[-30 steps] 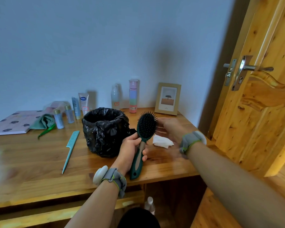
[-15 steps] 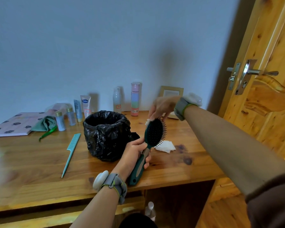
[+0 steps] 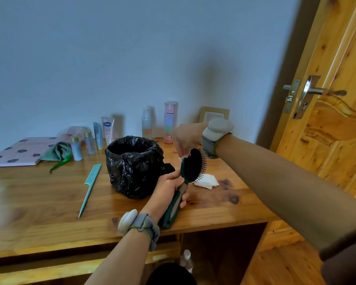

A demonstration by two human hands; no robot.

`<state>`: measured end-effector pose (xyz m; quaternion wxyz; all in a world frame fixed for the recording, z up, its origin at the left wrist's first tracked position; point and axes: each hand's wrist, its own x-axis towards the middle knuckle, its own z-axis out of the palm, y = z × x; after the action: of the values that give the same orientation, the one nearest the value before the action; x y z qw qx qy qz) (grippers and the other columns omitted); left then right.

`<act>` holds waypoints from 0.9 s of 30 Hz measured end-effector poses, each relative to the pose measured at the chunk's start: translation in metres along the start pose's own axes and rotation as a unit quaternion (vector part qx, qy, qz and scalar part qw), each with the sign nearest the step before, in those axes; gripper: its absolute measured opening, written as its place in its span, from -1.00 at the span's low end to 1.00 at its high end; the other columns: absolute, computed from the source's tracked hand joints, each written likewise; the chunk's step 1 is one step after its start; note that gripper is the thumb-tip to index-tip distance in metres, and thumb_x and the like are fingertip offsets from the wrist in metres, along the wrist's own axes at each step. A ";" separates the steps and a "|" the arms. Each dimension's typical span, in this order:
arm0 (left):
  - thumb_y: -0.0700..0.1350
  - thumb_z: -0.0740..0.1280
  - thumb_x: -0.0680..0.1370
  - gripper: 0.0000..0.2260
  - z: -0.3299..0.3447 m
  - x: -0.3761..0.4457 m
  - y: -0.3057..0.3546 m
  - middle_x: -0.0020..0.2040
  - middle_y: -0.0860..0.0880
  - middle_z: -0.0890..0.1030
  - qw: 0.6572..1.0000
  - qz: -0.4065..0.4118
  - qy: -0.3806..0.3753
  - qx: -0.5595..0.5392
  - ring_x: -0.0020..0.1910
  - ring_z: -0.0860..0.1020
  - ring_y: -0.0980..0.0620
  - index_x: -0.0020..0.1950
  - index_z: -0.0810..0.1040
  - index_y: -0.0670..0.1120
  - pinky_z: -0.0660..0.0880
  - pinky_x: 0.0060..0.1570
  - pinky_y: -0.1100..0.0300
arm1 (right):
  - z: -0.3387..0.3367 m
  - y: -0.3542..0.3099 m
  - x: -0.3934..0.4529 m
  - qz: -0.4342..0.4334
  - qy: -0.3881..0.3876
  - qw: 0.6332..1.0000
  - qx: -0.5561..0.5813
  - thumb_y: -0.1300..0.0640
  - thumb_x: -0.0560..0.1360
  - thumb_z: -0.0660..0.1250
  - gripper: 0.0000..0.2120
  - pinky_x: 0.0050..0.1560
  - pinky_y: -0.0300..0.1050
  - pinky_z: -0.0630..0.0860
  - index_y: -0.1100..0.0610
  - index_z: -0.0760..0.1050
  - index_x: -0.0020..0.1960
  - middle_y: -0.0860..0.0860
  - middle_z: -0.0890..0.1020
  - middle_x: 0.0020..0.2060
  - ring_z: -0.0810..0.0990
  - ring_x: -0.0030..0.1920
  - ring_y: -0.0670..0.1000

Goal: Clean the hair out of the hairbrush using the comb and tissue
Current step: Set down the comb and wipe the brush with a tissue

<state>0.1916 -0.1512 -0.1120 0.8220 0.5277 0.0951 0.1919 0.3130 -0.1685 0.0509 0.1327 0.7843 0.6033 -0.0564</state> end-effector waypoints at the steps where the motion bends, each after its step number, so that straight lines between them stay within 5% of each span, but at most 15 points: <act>1: -0.35 0.11 0.62 -0.73 0.000 0.000 0.000 -0.24 -0.17 0.40 1.000 0.000 0.004 -0.001 -0.49 0.40 -0.06 0.20 0.56 -0.24 0.33 -0.62 0.21 | 0.001 -0.007 -0.001 -0.009 -0.006 1.000 -0.020 0.42 0.44 0.36 -0.75 -0.32 -0.34 0.40 0.27 0.69 0.06 0.14 0.71 0.03 0.54 -0.11 -0.03; 4: -0.34 0.12 0.62 -0.79 0.002 -0.001 0.001 -0.24 -0.17 0.40 1.000 -0.004 0.013 0.000 -0.50 0.40 -0.06 0.13 0.52 -0.28 0.32 -0.62 0.21 | 0.004 -0.023 -0.009 -0.028 -0.019 0.997 -0.066 0.35 0.42 0.45 -0.79 -0.21 -0.36 0.52 0.24 0.70 0.05 0.12 0.72 0.01 0.61 -0.08 -0.02; 7: -0.33 0.12 0.62 -0.87 0.003 0.000 0.002 -0.24 -0.17 0.39 0.999 -0.013 0.029 -0.002 -0.52 0.40 -0.05 0.08 0.45 -0.27 0.30 -0.62 0.22 | 0.012 -0.039 -0.019 -0.020 -0.004 0.992 -0.122 0.27 0.40 0.50 -0.78 0.05 -0.05 0.63 0.21 0.71 0.04 0.11 0.73 -0.01 0.67 0.03 0.09; 16: -0.34 0.09 0.59 -0.86 0.001 0.002 0.001 -0.24 -0.21 0.43 0.997 -0.035 0.054 -0.036 -0.52 0.40 -0.06 0.01 0.44 -0.30 0.30 -0.60 0.21 | 0.021 -0.061 -0.044 -0.021 -0.033 0.975 -0.218 0.22 0.50 0.40 -0.73 -0.42 -0.24 0.29 0.18 0.59 0.19 0.07 0.60 -0.01 0.44 -0.13 0.02; 21: -0.34 0.08 0.58 -0.82 0.000 0.002 0.002 -0.25 -0.20 0.43 0.997 -0.032 0.058 -0.037 -0.53 0.40 -0.06 -0.02 0.47 -0.31 0.30 -0.61 0.21 | 0.027 -0.067 -0.041 0.033 -0.049 0.973 -0.222 0.20 0.51 0.39 -0.65 -0.01 -0.11 0.46 0.14 0.50 0.28 0.04 0.49 0.06 0.45 0.09 0.06; 24: -0.35 0.09 0.57 -0.82 0.002 0.000 0.004 -0.24 -0.19 0.43 0.997 -0.032 0.052 -0.038 -0.53 0.39 -0.05 0.00 0.47 -0.33 0.30 -0.61 0.23 | 0.035 -0.062 -0.038 0.032 -0.059 0.974 -0.217 0.18 0.46 0.44 -0.59 0.21 0.01 0.40 0.10 0.46 0.28 0.08 0.52 0.17 0.38 0.28 0.14; 27: -0.34 0.06 0.59 -0.82 0.002 -0.001 0.007 -0.24 -0.18 0.43 0.997 -0.036 0.052 -0.046 -0.54 0.39 -0.04 -0.01 0.45 -0.30 0.30 -0.61 0.24 | 0.044 -0.050 -0.037 0.020 0.001 0.986 -0.166 0.24 0.46 0.38 -0.69 0.31 0.14 0.33 0.03 0.48 0.17 0.04 0.52 0.09 0.35 0.27 0.14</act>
<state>0.1903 -0.1507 -0.1046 0.8457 0.4747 0.1477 0.1939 0.2578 -0.2032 0.0114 0.2618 0.7635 0.5884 0.0477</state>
